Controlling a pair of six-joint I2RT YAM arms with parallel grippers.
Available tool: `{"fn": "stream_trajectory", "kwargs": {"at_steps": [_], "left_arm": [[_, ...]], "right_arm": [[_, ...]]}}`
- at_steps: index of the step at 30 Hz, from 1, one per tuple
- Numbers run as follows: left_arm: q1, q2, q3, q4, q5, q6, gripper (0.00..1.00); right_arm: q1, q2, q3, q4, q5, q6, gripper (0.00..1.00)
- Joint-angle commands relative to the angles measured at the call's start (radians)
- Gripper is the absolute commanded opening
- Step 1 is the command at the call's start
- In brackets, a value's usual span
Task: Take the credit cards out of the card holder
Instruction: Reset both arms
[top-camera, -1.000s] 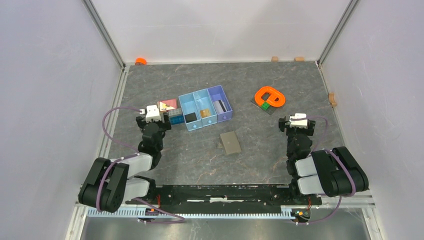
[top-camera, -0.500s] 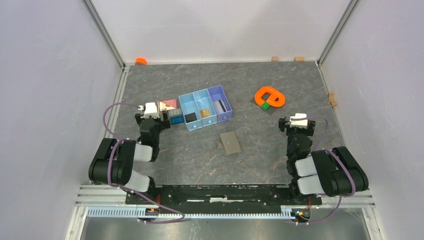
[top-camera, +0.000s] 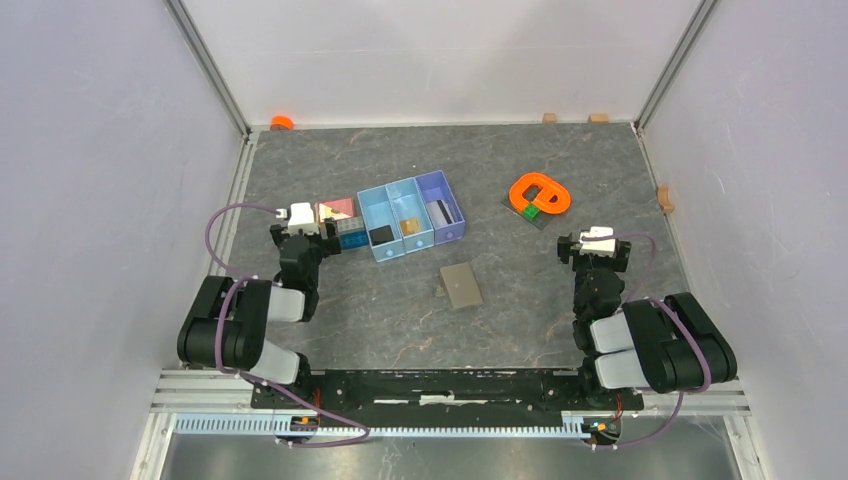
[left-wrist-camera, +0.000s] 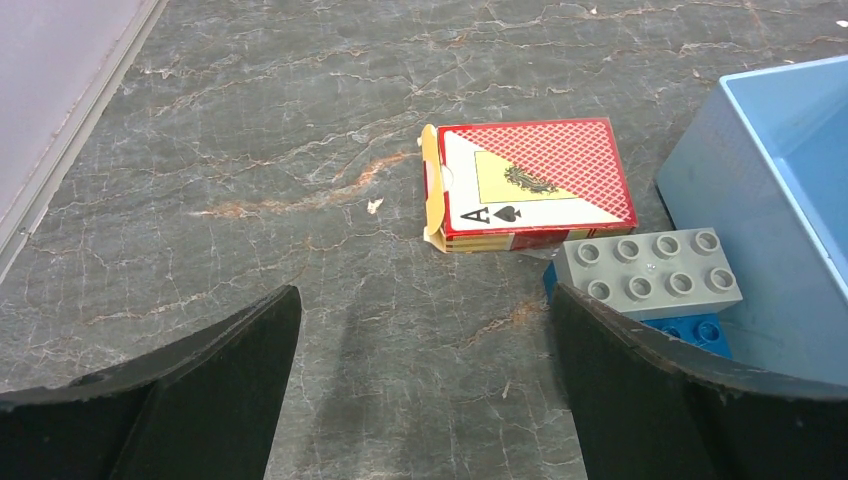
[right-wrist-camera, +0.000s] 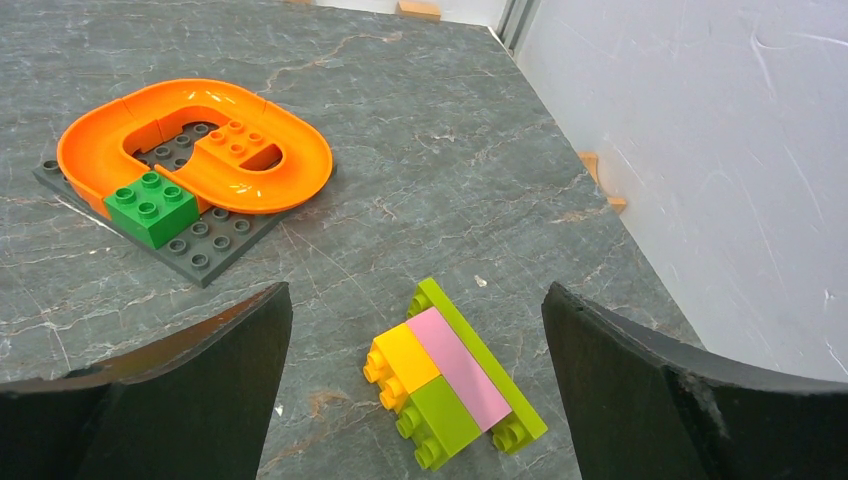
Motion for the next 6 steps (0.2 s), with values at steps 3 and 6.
{"fn": "stream_trajectory", "kwargs": {"at_steps": [3, 6], "left_arm": [[0.005, -0.001, 0.022, 0.046, 0.008, -0.014, 1.0], [0.005, -0.001, 0.021, 0.047, 0.007, -0.014, 1.0]], "right_arm": [[-0.003, 0.003, -0.11, 0.064, 0.013, 0.005, 0.99], [-0.003, 0.003, -0.111, 0.064, 0.013, 0.005, 0.99]]}}
